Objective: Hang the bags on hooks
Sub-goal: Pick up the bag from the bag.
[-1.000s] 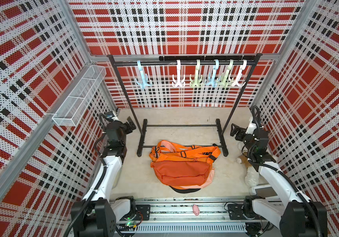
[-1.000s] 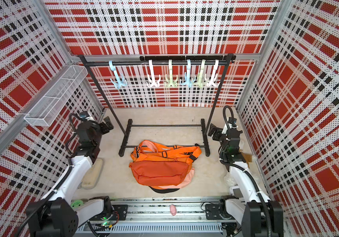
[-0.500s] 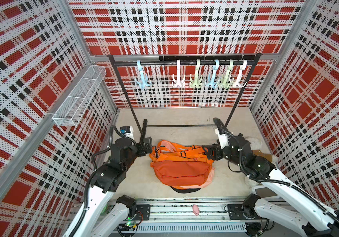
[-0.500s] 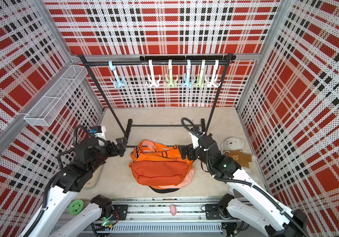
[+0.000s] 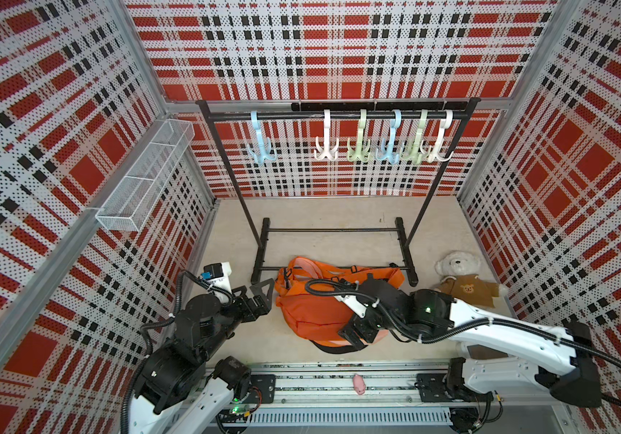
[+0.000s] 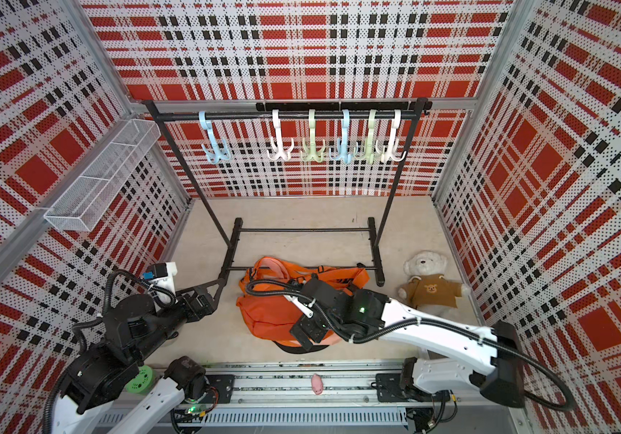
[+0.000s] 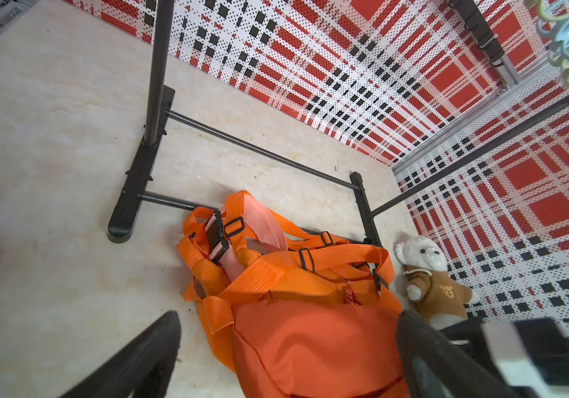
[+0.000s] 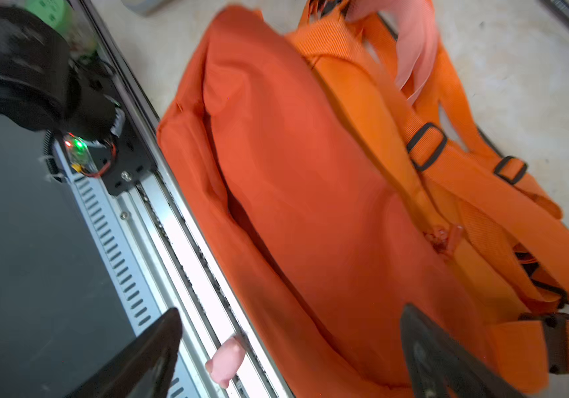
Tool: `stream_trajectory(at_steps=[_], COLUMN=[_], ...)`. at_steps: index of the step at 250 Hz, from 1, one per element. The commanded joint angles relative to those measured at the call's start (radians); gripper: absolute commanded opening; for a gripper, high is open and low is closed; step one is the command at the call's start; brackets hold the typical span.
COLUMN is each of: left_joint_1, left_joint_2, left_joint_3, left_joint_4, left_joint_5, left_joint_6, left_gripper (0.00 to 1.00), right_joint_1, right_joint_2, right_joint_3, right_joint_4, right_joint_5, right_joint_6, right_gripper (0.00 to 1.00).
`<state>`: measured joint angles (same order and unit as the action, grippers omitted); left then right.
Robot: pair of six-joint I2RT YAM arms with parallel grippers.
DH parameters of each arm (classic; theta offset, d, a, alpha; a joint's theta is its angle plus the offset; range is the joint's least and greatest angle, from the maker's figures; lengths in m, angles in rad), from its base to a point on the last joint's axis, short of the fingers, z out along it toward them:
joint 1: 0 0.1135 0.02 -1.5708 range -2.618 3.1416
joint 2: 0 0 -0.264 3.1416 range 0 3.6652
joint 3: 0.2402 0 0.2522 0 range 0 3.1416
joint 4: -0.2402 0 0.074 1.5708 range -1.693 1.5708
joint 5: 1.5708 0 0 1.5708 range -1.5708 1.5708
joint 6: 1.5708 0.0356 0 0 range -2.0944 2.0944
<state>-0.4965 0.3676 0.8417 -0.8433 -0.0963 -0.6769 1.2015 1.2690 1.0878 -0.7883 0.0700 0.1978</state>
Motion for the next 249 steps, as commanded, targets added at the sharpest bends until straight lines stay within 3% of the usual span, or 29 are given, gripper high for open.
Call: stream_trajectory(at_steps=[1,39,55,69,79,118,163,187,224,249], left_joint_1=[-0.005,-0.004,-0.004,-0.005,-0.005,-0.005,-0.004,-0.005,-0.012,-0.076], left_joint_2=[-0.039,-0.041,-0.045,-0.047,-0.045,-0.024,0.025,0.047,0.064,0.09], left_joint_3=[-0.019,-0.019,-0.015,-0.012,-0.007,0.045,0.142,0.164,0.123,0.057], left_joint_4=[-0.031,-0.036,-0.037,-0.036,-0.037,-0.032,0.01,0.056,0.172,0.298], left_joint_5=[0.022,0.023,0.015,0.01,0.012,0.051,0.133,0.203,0.272,0.263], left_joint_6=[-0.061,-0.067,-0.065,-0.062,-0.062,-0.07,-0.068,-0.08,-0.127,-0.17], left_gripper=[0.99,0.99,0.99,0.99,0.99,0.99,0.99,0.99,0.99,0.99], right_joint_1=[0.034,0.043,0.044,0.052,0.055,0.055,0.041,-0.017,-0.134,-0.19], right_joint_2=[0.076,0.188,0.215,0.214,0.203,0.105,-0.026,-0.095,-0.201,-0.238], right_joint_3=[0.04,0.066,0.084,0.09,0.093,0.11,0.103,0.064,-0.029,-0.053], right_joint_4=[-0.018,-0.017,-0.016,-0.001,0.011,0.039,0.075,0.143,0.295,0.34], right_joint_5=[0.068,0.185,0.169,0.166,0.156,0.089,0.108,0.089,0.016,0.025], right_joint_6=[-0.009,-0.006,-0.007,-0.006,-0.006,-0.012,0.005,0.052,0.147,0.2], right_gripper=[1.0,0.98,0.79,0.5,0.35,0.0,0.0,0.0,0.0,0.0])
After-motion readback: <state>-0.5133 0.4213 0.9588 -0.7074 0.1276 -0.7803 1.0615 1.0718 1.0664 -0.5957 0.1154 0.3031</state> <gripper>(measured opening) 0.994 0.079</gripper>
